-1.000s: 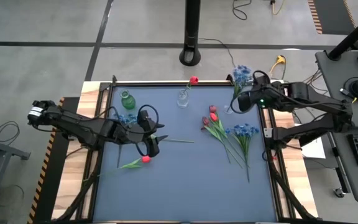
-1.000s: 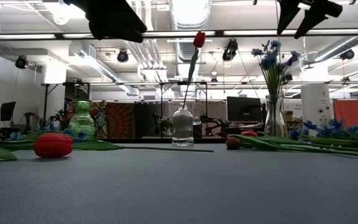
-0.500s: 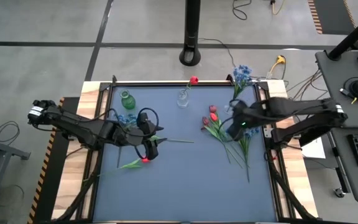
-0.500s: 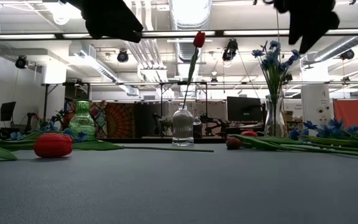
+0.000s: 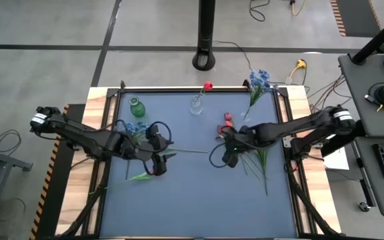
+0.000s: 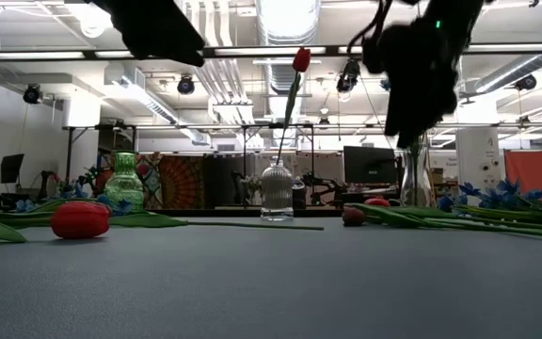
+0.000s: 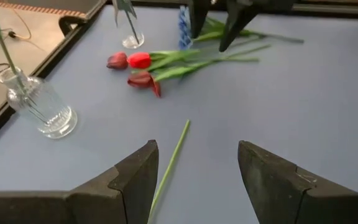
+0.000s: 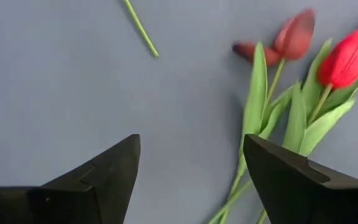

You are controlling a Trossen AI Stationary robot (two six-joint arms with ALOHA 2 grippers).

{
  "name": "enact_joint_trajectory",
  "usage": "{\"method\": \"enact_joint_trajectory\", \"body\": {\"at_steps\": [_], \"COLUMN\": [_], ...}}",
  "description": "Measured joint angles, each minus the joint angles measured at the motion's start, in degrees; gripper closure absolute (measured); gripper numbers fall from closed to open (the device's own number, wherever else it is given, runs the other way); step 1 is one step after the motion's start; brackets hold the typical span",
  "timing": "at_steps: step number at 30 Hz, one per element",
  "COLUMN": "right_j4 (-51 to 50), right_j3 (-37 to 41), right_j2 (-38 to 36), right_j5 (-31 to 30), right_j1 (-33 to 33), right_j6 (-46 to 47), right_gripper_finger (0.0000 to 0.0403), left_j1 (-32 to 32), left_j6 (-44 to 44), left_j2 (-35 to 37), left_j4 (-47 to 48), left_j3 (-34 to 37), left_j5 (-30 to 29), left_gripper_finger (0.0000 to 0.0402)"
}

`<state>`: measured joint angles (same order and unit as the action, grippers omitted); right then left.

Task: Sort flowers into vase by color
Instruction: Put the center dark red flower into the green vase

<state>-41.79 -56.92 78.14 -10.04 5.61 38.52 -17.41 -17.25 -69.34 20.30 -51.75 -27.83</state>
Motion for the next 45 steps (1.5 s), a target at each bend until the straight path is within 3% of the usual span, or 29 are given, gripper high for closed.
{"method": "enact_joint_trajectory", "body": {"at_steps": [12,26,33,45], "right_j4": [0.6,1.0,2.4,3.4], "right_j3": [1.0,1.5,1.8,2.0], "right_j2": [12.7,17.2,17.9,17.5], "right_j5": [-5.2,-8.0,-8.0,-8.0], "right_j1": [-1.7,-4.9,-4.9,-4.9], "right_j6": [0.9,-1.2,-1.2,-1.1], "right_gripper_finger": [0.0134,0.0178,0.0226,0.0346], "left_j1": [-0.8,-0.8,-0.8,-0.8], "left_j6": [0.0,0.0,0.0,0.0], "left_j2": [0.0,0.0,0.0,0.0], "left_j4": [0.9,0.9,0.8,0.8], "left_j3": [0.0,0.0,0.1,0.1], "left_j5": [-0.1,-0.2,-0.2,-0.3], "left_gripper_finger": [0.0198,0.0198,0.0198,0.0198]}}
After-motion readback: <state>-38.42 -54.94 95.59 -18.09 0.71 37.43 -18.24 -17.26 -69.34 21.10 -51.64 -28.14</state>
